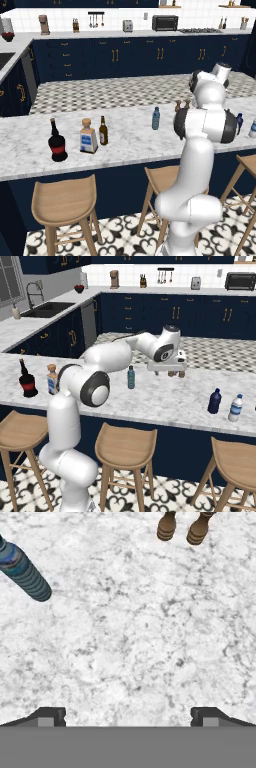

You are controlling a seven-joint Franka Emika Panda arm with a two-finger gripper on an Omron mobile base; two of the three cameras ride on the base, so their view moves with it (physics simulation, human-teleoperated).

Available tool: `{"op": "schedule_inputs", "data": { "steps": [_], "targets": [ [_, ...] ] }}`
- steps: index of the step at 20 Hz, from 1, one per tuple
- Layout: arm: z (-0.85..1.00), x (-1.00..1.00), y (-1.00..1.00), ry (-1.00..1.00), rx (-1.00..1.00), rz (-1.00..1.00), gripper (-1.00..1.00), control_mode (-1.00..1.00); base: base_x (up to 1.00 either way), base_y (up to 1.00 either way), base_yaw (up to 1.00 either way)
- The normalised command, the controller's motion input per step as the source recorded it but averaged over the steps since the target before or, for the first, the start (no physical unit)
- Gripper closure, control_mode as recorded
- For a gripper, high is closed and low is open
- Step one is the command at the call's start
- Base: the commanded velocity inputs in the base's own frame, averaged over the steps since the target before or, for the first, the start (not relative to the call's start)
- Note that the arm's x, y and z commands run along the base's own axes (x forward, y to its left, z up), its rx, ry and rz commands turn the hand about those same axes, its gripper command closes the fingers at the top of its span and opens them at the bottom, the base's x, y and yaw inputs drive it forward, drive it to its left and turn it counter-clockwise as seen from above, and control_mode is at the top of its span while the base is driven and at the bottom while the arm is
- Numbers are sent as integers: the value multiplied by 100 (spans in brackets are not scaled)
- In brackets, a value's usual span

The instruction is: Move the plastic bottles in the middle to the plastics group, and the glass bottles in the middle to the glass group.

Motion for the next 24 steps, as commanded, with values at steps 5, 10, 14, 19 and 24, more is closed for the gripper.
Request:
{"op": "schedule_inputs", "data": {
  "steps": [5,10,14,19,24],
  "targets": [
    [-5,10,100,-7,0,5,-100,-100,0,0,0],
    [-12,21,100,-6,0,0,-100,-100,0,0,0],
    [-8,33,91,0,-1,0,-100,-100,0,0,0],
    [0,37,21,1,0,-1,-100,-100,0,0,0],
    [-10,63,13,0,0,0,-100,-100,0,0,0]
  ]
}}
